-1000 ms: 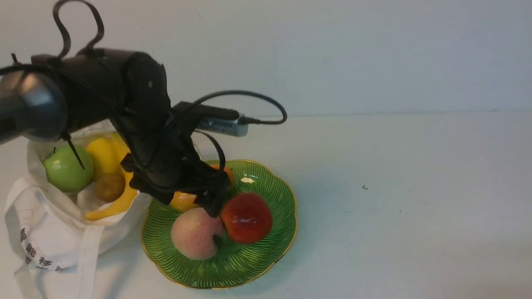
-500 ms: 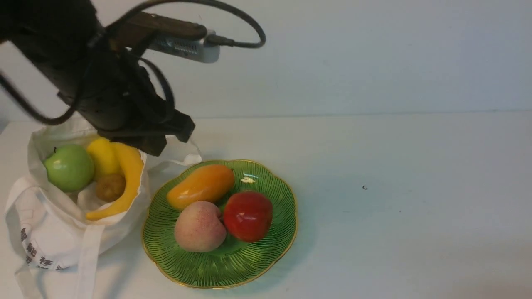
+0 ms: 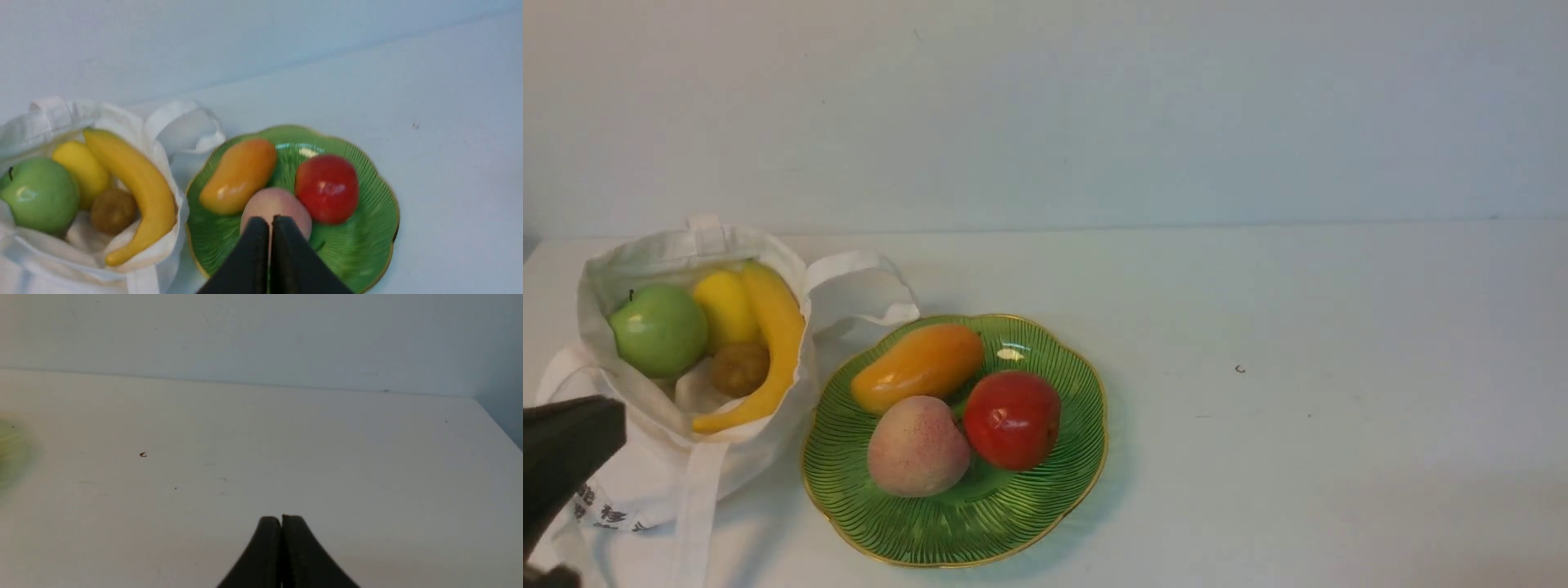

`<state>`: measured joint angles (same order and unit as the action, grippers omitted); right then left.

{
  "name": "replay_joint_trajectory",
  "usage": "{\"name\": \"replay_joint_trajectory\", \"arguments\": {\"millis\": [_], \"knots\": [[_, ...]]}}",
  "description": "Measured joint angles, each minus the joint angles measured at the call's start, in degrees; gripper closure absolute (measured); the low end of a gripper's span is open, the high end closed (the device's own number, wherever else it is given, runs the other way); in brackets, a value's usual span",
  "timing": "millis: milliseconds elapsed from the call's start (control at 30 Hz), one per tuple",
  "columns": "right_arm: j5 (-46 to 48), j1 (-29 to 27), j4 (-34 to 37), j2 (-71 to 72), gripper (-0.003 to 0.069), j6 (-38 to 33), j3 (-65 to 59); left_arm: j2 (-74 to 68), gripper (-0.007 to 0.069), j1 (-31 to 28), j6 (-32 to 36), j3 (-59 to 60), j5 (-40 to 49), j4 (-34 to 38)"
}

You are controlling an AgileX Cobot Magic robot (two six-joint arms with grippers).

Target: Take the fruit out of the cloth bag on the white table and place them on a plate.

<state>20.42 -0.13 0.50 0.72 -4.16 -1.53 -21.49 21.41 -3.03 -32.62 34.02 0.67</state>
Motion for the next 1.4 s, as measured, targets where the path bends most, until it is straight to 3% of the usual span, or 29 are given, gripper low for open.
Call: {"name": "replay_joint_trajectory", "arguments": {"millis": [333, 667, 1067, 1200, 1400], "knots": [[0.0, 0.0, 0.0, 0.0, 0.0674, 0.0, 0.0, 21.7, 0.0632, 0.0, -3.8, 13.6, -8.6, -3.1], [0.0, 0.0, 0.0, 0.0, 0.0674, 0.0, 0.0, 22.3, 0.0632, 0.0, -3.8, 15.6, -0.9, -3.6], [0.0, 0.0, 0.0, 0.0, 0.0674, 0.0, 0.0, 22.3, 0.0632, -0.1, -3.8, 21.6, -4.5, -4.7], [0.0, 0.0, 0.0, 0.0, 0.0674, 0.0, 0.0, 22.3, 0.0632, -2.8, -3.8, 26.5, -9.0, -5.5], [0.0, 0.0, 0.0, 0.0, 0.0674, 0.0, 0.0, 22.3, 0.0632, -11.8, -3.8, 32.2, -11.0, -4.4]]}}
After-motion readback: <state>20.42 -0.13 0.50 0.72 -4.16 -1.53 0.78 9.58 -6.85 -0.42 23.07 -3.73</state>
